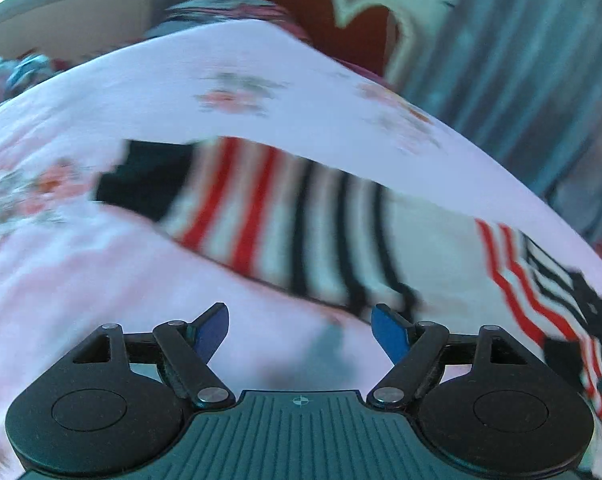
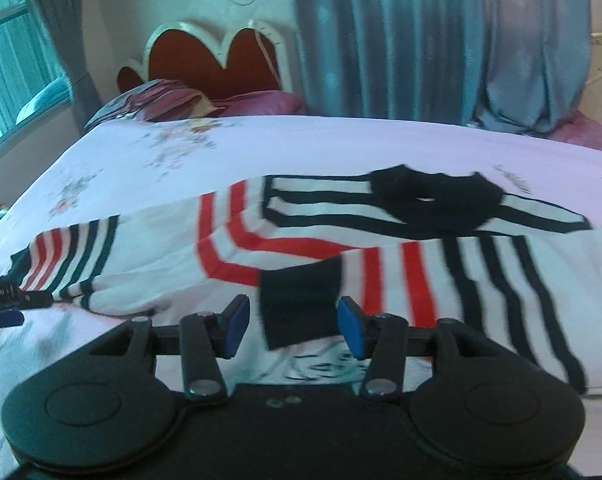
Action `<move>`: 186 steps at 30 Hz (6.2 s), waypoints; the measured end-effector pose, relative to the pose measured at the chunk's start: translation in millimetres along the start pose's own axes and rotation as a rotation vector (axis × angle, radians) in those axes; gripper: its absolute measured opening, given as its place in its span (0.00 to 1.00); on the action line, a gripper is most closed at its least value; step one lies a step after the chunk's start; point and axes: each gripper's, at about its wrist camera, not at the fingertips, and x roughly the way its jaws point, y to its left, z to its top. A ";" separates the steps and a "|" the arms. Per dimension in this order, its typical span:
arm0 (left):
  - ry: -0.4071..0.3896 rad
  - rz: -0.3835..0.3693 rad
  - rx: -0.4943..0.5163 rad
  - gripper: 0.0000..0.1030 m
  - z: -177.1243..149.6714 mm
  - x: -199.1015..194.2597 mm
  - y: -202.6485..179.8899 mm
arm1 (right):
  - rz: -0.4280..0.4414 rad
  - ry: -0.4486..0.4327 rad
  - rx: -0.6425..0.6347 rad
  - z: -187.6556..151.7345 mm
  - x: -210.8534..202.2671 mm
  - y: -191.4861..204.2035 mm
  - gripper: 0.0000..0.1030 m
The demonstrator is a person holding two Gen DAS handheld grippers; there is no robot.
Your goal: Fold small clothes
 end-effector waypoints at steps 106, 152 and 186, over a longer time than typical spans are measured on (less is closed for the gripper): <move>-0.091 -0.360 0.485 0.51 -22.9 6.9 -176.4 | -0.275 0.012 0.349 -12.6 -6.5 -167.5 0.46; -0.102 -0.321 0.590 0.62 -42.2 18.4 -219.9 | -0.206 -0.008 0.105 3.2 0.4 -119.6 0.23; 0.041 -0.361 0.686 0.62 -145.4 -52.4 -225.2 | -0.112 0.087 0.030 -60.9 -47.2 -68.5 0.35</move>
